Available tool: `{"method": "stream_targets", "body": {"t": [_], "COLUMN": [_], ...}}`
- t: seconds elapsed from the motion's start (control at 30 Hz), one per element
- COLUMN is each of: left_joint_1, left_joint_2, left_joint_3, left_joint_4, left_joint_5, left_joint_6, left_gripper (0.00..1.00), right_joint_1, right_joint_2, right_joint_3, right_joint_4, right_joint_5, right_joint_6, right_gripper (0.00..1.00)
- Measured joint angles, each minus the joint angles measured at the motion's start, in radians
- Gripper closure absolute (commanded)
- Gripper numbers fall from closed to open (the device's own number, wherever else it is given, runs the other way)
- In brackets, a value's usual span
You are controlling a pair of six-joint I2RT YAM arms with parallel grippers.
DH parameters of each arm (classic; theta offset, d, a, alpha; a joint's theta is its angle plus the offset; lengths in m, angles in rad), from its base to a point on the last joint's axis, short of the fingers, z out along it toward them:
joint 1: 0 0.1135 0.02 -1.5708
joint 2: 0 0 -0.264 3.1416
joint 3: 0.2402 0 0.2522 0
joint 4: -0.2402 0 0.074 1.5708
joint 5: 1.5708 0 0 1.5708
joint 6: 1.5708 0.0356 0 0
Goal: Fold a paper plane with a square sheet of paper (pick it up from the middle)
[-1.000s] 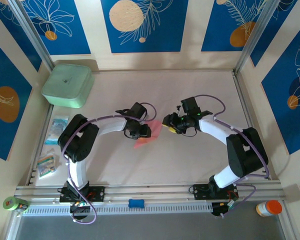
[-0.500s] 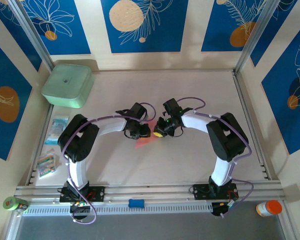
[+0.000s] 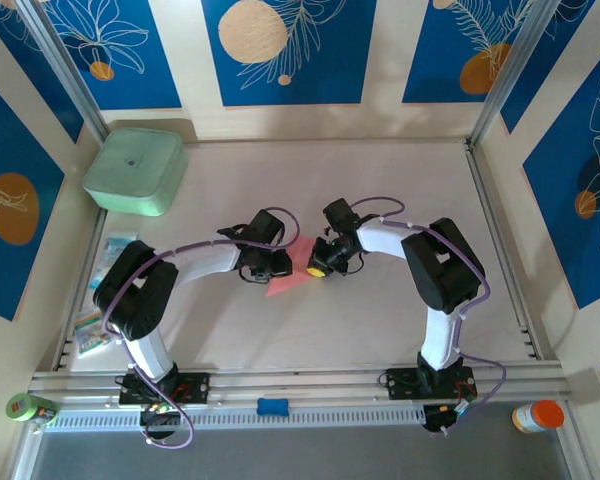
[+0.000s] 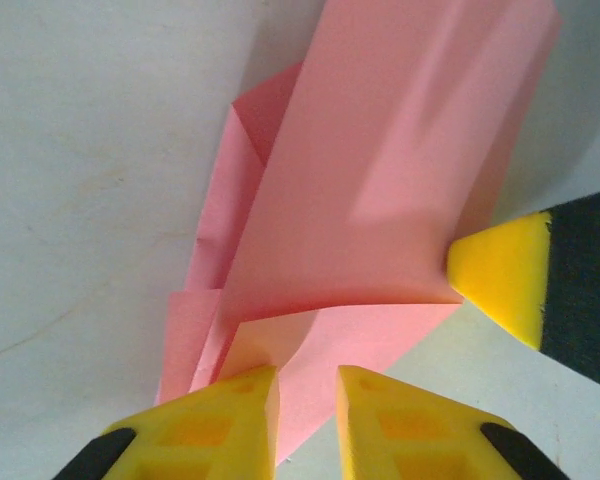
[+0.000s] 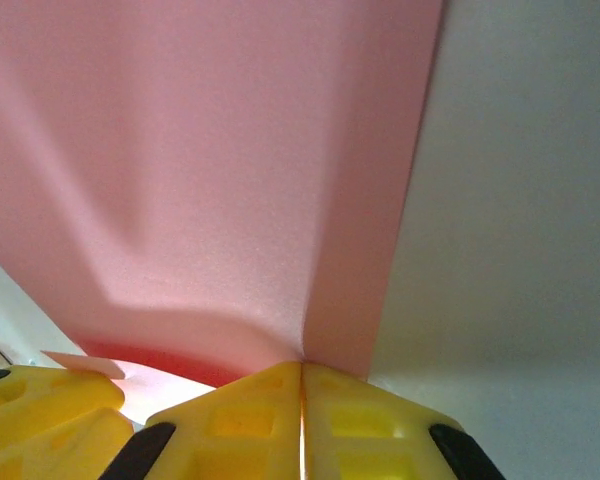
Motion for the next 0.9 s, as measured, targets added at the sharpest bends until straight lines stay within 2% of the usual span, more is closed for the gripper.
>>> {"method": "stream_targets", "body": {"t": [0.13, 0.23, 0.37, 0.47, 0.6, 0.9], "left_joint_1": [0.000, 0.000, 0.000, 0.000, 0.000, 0.000], "left_joint_2": [0.008, 0.027, 0.040, 0.042, 0.043, 0.043], "left_joint_3": [0.000, 0.000, 0.000, 0.000, -0.002, -0.011], "left_joint_4": [0.000, -0.001, -0.002, -0.002, -0.001, 0.004], "left_joint_5": [-0.027, -0.045, -0.060, -0.067, -0.067, -0.063], "left_joint_6": [-0.014, -0.026, -0.045, -0.061, -0.090, -0.146], "left_gripper": [0.83, 0.86, 0.87, 0.88, 0.88, 0.88], "right_joint_1": [-0.005, -0.013, -0.043, -0.074, -0.099, -0.053], "right_joint_2": [0.000, -0.020, -0.132, -0.201, -0.217, -0.183], "right_joint_3": [0.001, -0.010, -0.063, -0.103, -0.153, -0.169], "right_joint_4": [0.000, 0.012, 0.022, 0.042, 0.060, 0.072], "right_joint_5": [-0.001, -0.002, 0.008, 0.007, -0.002, -0.034], "right_joint_6": [-0.004, -0.007, -0.005, 0.011, 0.050, 0.137], "right_gripper": [0.87, 0.76, 0.65, 0.63, 0.60, 0.59]}}
